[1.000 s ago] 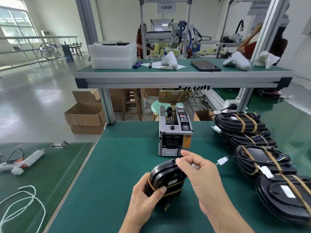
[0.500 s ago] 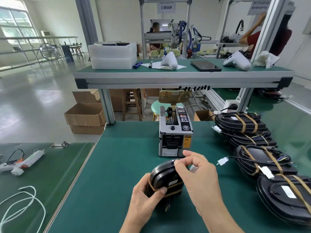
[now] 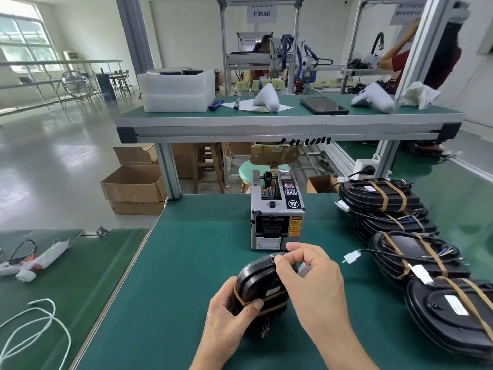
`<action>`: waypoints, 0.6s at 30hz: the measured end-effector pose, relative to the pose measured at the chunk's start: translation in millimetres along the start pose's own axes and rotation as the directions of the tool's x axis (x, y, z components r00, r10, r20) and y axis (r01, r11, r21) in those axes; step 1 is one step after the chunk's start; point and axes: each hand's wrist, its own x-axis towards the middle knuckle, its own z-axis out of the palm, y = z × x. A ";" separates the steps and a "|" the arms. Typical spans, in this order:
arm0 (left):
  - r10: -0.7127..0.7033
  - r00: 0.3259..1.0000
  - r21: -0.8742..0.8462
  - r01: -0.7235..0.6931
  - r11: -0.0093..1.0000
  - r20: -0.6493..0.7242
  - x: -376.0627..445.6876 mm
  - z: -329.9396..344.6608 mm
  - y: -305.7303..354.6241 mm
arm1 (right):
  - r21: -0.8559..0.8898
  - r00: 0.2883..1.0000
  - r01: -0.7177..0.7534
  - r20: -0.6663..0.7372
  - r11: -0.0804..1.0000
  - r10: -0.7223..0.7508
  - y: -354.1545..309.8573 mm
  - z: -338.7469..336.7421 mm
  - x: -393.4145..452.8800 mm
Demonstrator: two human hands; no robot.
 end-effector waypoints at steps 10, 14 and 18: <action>0.017 1.000 0.021 -0.017 1.000 -0.021 0.0 0.9 0.5 | -0.108 0.999 0.051 0.020 0.993 -0.049 -3.8 -1.5 0.7; 0.015 1.000 0.051 -0.014 0.999 -0.014 -0.3 -1.2 -3.4 | -0.154 0.998 0.050 0.039 0.987 -0.044 -4.1 -3.6 3.9; 0.008 1.000 0.080 -0.008 0.997 -0.005 -0.2 -2.3 -5.6 | -0.176 0.998 0.048 0.058 0.983 -0.039 -3.5 -5.7 6.3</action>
